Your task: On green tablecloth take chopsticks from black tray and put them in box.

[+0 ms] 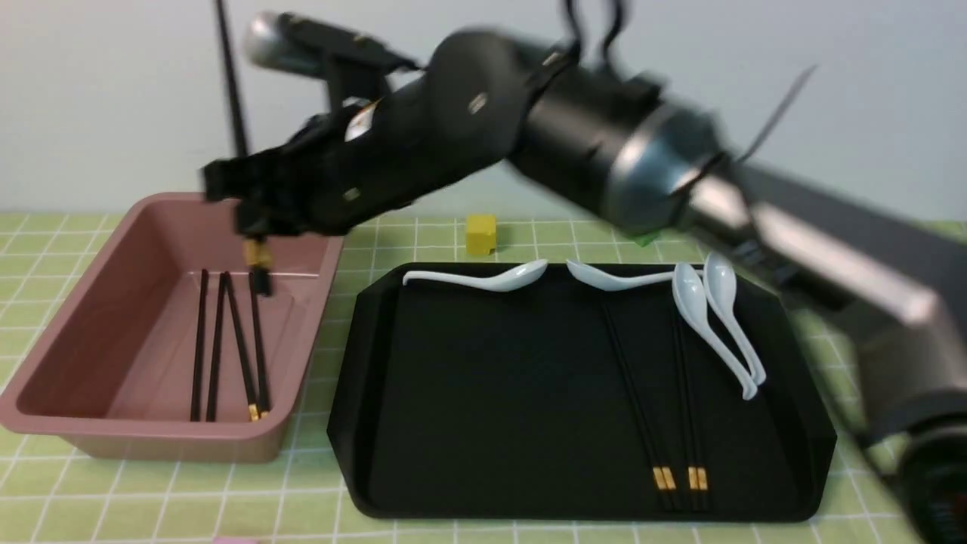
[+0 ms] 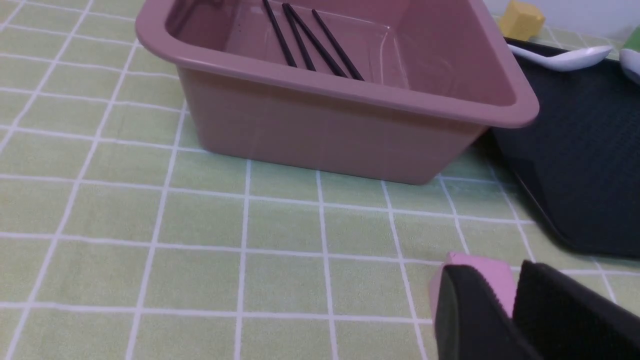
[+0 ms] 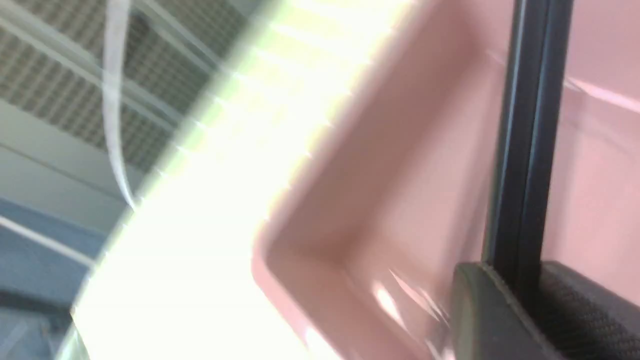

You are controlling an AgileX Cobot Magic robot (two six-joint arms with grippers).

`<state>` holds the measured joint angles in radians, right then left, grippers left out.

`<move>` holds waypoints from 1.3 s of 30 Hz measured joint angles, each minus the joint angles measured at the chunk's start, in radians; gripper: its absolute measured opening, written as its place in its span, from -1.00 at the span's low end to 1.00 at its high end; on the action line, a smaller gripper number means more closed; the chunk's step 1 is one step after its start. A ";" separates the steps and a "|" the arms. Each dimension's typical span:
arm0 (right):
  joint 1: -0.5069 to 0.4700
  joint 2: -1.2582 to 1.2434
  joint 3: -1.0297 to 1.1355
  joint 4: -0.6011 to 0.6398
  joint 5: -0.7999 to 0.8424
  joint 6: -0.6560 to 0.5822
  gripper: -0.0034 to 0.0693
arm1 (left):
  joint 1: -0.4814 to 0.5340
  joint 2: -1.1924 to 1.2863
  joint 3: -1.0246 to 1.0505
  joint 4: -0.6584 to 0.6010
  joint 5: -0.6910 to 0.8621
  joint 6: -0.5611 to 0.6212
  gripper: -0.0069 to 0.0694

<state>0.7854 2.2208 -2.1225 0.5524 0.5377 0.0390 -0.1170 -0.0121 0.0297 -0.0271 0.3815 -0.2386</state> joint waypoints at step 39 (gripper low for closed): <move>-0.134 -1.099 0.501 -0.513 0.643 -0.069 -0.94 | 0.000 0.000 0.000 0.000 0.000 0.000 -0.36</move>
<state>0.6518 1.1219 -1.6214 0.0392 1.1806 -0.0298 -0.1170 -0.0121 0.0297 -0.0271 0.3815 -0.2386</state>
